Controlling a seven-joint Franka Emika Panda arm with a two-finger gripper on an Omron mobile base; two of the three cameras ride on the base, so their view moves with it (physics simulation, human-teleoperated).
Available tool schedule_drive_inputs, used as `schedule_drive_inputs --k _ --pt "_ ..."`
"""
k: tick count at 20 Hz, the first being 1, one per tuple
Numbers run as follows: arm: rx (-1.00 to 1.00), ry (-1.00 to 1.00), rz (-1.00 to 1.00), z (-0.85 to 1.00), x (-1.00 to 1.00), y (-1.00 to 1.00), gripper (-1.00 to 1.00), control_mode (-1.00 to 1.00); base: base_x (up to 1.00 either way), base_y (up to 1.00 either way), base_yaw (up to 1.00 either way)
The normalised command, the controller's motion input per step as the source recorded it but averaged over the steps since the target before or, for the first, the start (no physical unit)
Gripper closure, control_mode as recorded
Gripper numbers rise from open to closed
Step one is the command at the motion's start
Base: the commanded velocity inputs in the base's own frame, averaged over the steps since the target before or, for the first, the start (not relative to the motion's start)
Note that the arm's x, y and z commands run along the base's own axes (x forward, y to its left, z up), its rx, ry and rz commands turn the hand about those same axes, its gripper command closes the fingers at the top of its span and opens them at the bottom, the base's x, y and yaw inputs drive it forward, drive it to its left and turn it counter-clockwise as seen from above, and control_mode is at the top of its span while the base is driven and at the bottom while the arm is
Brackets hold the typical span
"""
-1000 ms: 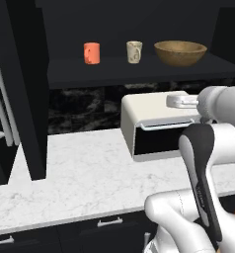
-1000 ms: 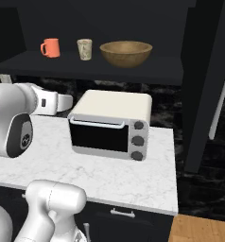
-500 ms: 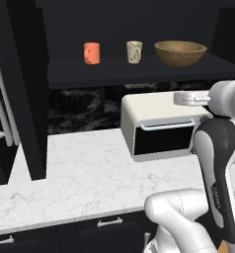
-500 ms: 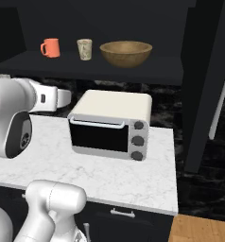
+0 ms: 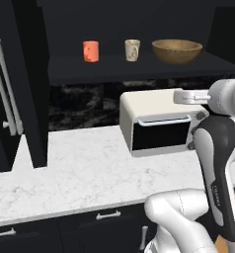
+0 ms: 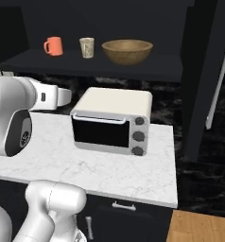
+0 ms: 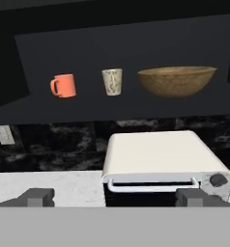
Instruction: Gather all objects into one cabinet and sort the glasses and bowls to opposite sides.
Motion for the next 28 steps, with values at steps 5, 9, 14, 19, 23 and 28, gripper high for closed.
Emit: schedule_drive_inputs --k 5,9,14,19,23,28 --pt "0.0 0.0 0.0 0.0 0.0 0.0 -1.0 1.0 -0.79 0.0 0.0" --pt "0.0 0.0 0.0 0.0 0.0 0.0 -1.0 1.0 -0.83 0.0 0.0" --pt "0.0 0.0 0.0 0.0 0.0 0.0 -1.0 1.0 -0.83 0.02 0.0" --pt "0.0 0.0 0.0 0.0 0.0 0.0 -1.0 1.0 -0.73 0.02 0.0" --pt "0.0 0.0 0.0 0.0 0.0 0.0 -1.0 1.0 -0.65 0.07 0.0" --pt "0.0 0.0 0.0 0.0 0.0 0.0 -1.0 1.0 -0.34 0.11 0.14"
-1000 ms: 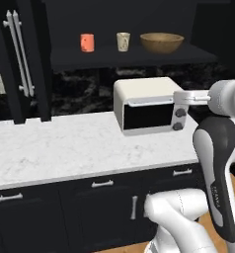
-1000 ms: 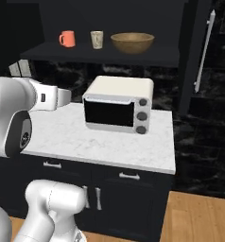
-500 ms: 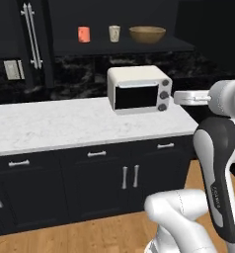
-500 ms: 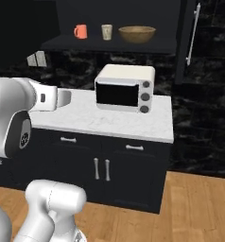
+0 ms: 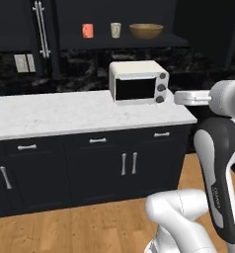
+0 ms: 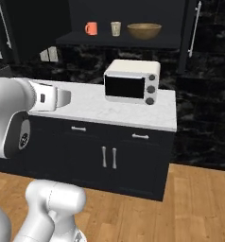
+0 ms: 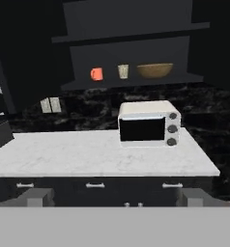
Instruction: Gather all objects into one cabinet and sort the glasses and bowls to opposite sides.
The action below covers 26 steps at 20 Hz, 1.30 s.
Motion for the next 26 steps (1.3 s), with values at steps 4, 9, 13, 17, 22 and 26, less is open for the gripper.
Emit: schedule_drive_inputs --k 4,9,13,17,22,26 --pt "0.0 0.0 0.0 0.0 0.0 0.0 -1.0 1.0 -0.18 0.18 0.3" --pt "0.0 0.0 0.0 0.0 0.0 0.0 -1.0 1.0 -0.17 0.23 0.28" --pt "0.0 0.0 0.0 0.0 0.0 0.0 -1.0 1.0 -0.26 0.37 0.27" --pt "0.0 0.0 0.0 0.0 0.0 0.0 -1.0 1.0 -0.2 0.51 0.31" --pt "0.0 0.0 0.0 0.0 0.0 0.0 -1.0 1.0 -0.07 0.74 0.17" --pt "0.0 0.0 0.0 0.0 0.0 0.0 -1.0 1.0 0.0 0.98 0.03"
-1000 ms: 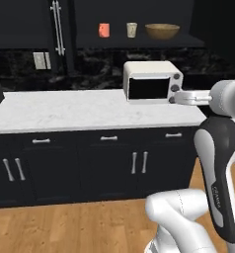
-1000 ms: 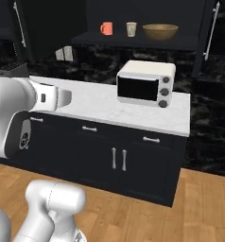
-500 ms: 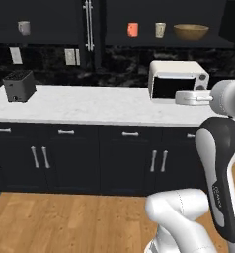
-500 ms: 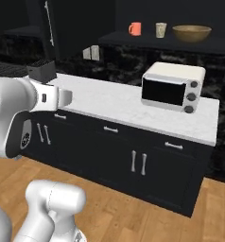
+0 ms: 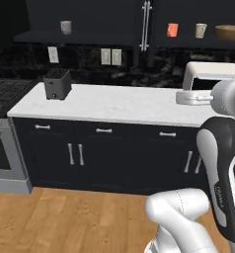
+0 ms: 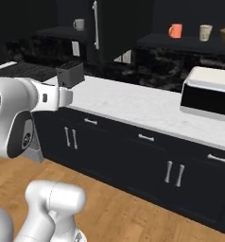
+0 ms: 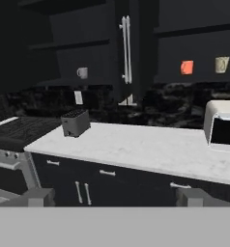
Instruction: Gather all objects into one cabinet and sort the glasses and bowls to opposite sides.
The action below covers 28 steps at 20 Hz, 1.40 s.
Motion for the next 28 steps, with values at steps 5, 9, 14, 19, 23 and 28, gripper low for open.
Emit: schedule_drive_inputs --k 5,9,14,19,23,28 --pt "0.0 0.0 0.0 0.0 0.0 0.0 -1.0 1.0 0.0 1.0 0.0" --pt "0.0 0.0 0.0 0.0 0.0 0.0 -1.0 1.0 0.0 0.89 -0.08" --pt "0.0 0.0 0.0 0.0 0.0 0.0 -1.0 1.0 0.07 0.72 -0.2" --pt "0.0 0.0 0.0 0.0 0.0 0.0 -1.0 1.0 0.25 0.43 -0.17" --pt "0.0 0.0 0.0 0.0 0.0 0.0 -1.0 1.0 0.14 0.16 0.0" --pt "0.0 0.0 0.0 0.0 0.0 0.0 -1.0 1.0 0.39 0.12 -0.02"
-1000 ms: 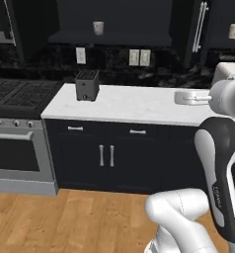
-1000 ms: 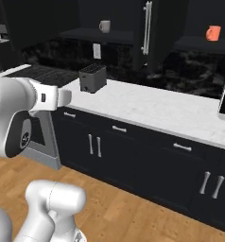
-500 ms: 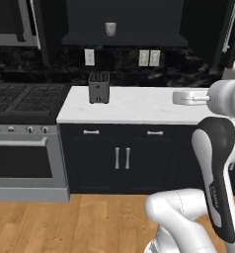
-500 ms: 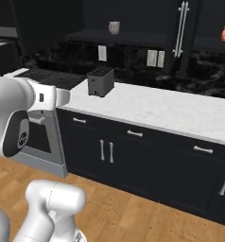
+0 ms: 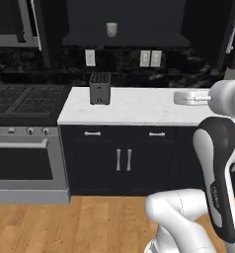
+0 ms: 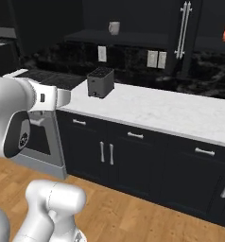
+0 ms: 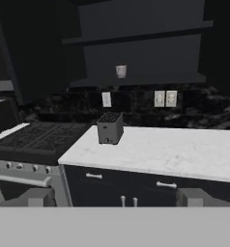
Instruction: Gather all objects into one cabinet and sort the glasses and bowls to opposite sides.
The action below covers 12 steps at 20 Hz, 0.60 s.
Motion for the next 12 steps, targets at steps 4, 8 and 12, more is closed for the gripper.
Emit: schedule_drive_inputs --k 4,8,12 --pt "0.0 0.0 0.0 0.0 0.0 0.0 -1.0 1.0 0.43 0.31 -0.11" --pt "0.0 0.0 0.0 0.0 0.0 0.0 -1.0 1.0 0.47 0.37 -0.2" --pt "0.0 0.0 0.0 0.0 0.0 0.0 -1.0 1.0 0.51 0.21 -0.28"
